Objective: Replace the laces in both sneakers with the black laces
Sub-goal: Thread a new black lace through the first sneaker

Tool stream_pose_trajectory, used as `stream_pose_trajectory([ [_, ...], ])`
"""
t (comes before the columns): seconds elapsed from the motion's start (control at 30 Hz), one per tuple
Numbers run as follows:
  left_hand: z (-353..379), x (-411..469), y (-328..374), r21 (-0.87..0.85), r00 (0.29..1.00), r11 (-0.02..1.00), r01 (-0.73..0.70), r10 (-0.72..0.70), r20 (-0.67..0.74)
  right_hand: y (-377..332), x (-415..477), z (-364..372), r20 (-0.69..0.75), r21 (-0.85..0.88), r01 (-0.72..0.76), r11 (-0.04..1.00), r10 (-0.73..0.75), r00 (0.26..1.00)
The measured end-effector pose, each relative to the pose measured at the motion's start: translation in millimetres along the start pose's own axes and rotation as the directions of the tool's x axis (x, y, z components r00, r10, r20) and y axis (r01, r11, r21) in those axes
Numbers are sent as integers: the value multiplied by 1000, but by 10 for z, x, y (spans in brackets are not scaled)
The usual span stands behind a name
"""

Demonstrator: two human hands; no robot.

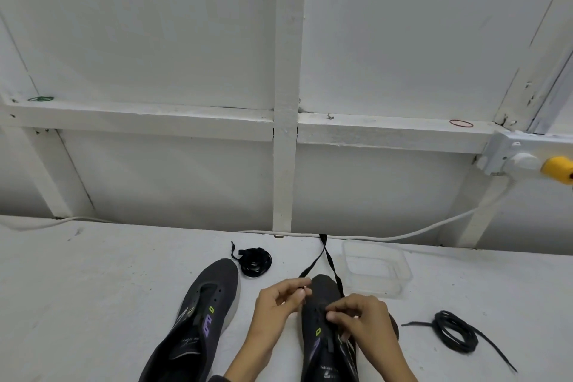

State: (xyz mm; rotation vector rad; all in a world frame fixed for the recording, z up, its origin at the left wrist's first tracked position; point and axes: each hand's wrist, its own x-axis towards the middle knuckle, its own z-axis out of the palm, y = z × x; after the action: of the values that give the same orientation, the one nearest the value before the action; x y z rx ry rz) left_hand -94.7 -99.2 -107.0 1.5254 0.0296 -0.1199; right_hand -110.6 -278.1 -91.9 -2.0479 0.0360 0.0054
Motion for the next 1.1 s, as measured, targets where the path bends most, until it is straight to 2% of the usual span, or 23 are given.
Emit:
stream_pose_trajectory([
  [0.17,47,3,-129,-47,997,999,27,-30,-77,-19,58,76,66,-163,-24,986,35,997],
  [0.33,62,8,-170,79,989,997,-20,31,-147,-14,67,120,57,-140,-37,989,45,997],
  [0.6,51,26,-204,293,986,953,-71,110,-122,79,36,227,-31,0,-43,999,43,999],
  [0.8,71,24,-202,552,985,831,-73,147,-91,101,14,253,-59,54,-44,998,48,997],
  [0.9,24,16,-227,624,980,776,-92,180,-79,130,21,267,-80,31,-45,998,47,996],
  [1.03,-27,15,-287,597,982,790,-141,187,-16,159,55,296,-102,-82,5,997,-14,995],
  [1.1,-51,35,-316,658,973,727,-198,224,45,172,74,320,-99,-160,33,987,-49,994],
])
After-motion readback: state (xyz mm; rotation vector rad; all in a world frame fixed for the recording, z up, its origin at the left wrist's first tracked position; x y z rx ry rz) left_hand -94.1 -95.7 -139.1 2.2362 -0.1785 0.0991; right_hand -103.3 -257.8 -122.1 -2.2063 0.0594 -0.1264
